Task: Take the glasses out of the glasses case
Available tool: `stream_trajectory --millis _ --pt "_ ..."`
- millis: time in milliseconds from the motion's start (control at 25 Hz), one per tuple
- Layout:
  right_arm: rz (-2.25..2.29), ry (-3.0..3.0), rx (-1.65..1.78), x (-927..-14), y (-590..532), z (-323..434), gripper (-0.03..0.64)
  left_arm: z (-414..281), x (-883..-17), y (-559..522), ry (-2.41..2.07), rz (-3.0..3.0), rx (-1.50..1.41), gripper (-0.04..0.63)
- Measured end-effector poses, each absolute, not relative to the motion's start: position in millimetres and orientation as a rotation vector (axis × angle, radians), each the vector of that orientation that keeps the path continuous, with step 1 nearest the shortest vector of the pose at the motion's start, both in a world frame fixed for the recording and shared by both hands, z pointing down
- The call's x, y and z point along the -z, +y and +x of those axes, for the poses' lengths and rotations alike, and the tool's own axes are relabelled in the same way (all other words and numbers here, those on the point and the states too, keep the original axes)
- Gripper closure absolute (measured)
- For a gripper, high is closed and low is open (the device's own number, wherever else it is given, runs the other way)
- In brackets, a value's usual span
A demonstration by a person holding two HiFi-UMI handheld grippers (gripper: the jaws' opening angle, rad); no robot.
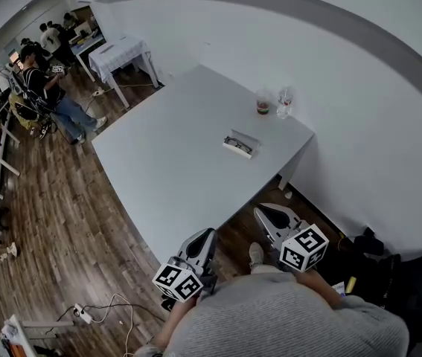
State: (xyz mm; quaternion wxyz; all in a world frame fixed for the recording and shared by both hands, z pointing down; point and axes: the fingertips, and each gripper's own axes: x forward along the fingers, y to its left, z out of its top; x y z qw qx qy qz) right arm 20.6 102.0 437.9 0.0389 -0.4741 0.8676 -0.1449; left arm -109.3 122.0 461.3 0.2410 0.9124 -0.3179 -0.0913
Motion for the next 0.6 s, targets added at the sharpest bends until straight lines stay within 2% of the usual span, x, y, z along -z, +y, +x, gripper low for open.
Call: stream_trajectory --millis 600 --pt "-1.363 2.679 0.425 -424 0 78 0.603 -51 -445 24 -0.975 2.513 0.21 0.575"
